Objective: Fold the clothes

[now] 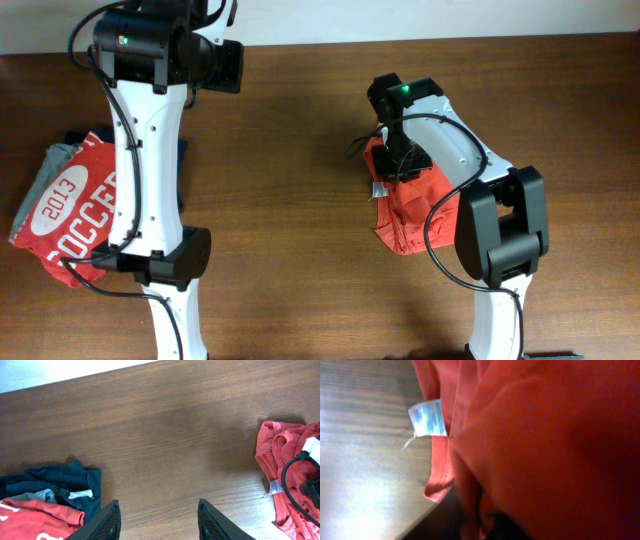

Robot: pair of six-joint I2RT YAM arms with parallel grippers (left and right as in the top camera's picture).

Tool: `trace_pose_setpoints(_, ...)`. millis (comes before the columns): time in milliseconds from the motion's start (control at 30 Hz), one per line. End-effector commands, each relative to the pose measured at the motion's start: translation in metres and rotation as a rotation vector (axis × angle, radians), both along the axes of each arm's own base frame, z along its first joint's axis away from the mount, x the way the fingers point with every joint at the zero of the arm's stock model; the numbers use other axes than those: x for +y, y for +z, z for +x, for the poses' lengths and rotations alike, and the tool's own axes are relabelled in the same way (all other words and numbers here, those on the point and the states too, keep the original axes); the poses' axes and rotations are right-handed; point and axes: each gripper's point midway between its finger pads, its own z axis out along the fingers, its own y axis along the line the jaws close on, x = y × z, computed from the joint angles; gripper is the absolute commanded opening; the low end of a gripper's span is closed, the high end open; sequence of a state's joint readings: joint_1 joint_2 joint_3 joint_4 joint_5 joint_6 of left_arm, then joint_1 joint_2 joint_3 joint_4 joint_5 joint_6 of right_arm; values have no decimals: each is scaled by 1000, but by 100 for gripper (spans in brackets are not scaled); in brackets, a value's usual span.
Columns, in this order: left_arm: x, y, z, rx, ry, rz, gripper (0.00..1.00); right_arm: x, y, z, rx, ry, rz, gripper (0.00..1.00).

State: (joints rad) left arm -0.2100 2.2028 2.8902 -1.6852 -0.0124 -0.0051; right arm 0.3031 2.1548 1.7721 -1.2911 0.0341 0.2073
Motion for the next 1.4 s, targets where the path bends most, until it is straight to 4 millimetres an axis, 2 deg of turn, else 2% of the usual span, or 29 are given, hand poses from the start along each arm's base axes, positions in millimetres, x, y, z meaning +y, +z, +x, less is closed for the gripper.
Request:
trace_pose_setpoints(0, 4, 3, -1, -8, 11, 6, 50, 14, -3, -6, 29, -12, 69, 39)
trace_pose_setpoints(67, 4, 3, -1, -8, 11, 6, 50, 35, 1, -11, 61, 22, 194, 47)
trace_pose_setpoints(133, 4, 3, -1, -8, 11, 6, 56, 56, 10, -16, 81, 64, 339, 59)
trace_pose_setpoints(233, 4, 3, -1, -7, 12, 6, 64, 68, 29, -18, 81, 69, 473, 61)
trace_pose_setpoints(333, 4, 3, -1, -7, 11, 7, 67, 65, 52, -11, 21, 70, 540, 61)
trace_pose_setpoints(500, 4, 3, -1, -7, 12, 6, 68, 36, 88, 19, -168, 31, 552, 61)
trace_pose_setpoints(633, 4, 3, -1, -7, 11, 6, 68, -14, 86, 39, -232, -132, 431, 60)
trace_pose_setpoints(700, 4, 3, -1, -7, 11, 6, 68, -35, 79, 42, -233, -190, 374, 53)
trace_pose_setpoints(767, 3, 3, -1, -7, 9, 6, 68, -45, 72, 46, -233, -229, 336, 45)
trace_pose_setpoints(867, 3, 3, -1, -8, 9, 6, 68, -56, 57, 52, -233, -302, 270, 21)
trace_pose_setpoints(933, 3, 3, -1, -8, 9, 6, 68, -61, 42, 56, -224, -365, 228, 11)
trace_pose_setpoints(967, 3, 3, -1, -8, 9, 6, 68, -59, 35, 57, -215, -389, 229, 5)
trace_pose_setpoints(1033, 3, 3, -1, -8, 9, 6, 68, -45, 19, 62, -197, -395, 273, 4)
trace_pose_setpoints(1100, 3, 3, 0, -9, 9, 6, 68, -23, 7, 65, -174, -372, 350, 4)
trace_pose_setpoints(1167, 3, 3, 0, -10, 9, 5, 68, 8, -3, 69, -155, -332, 450, 4)
trace_pose_setpoints(1233, 3, 3, 0, -9, 9, 6, 68, 27, -10, 75, -171, -292, 482, 4)
trace_pose_setpoints(1333, 1, 3, -1, -7, 4, -2, 69, 43, -6, 86, -231, -216, 506, 4)
trace_pose_setpoints(1367, -1, 3, -1, -5, -7, -12, 72, 44, 2, 89, -254, -177, 513, 4)
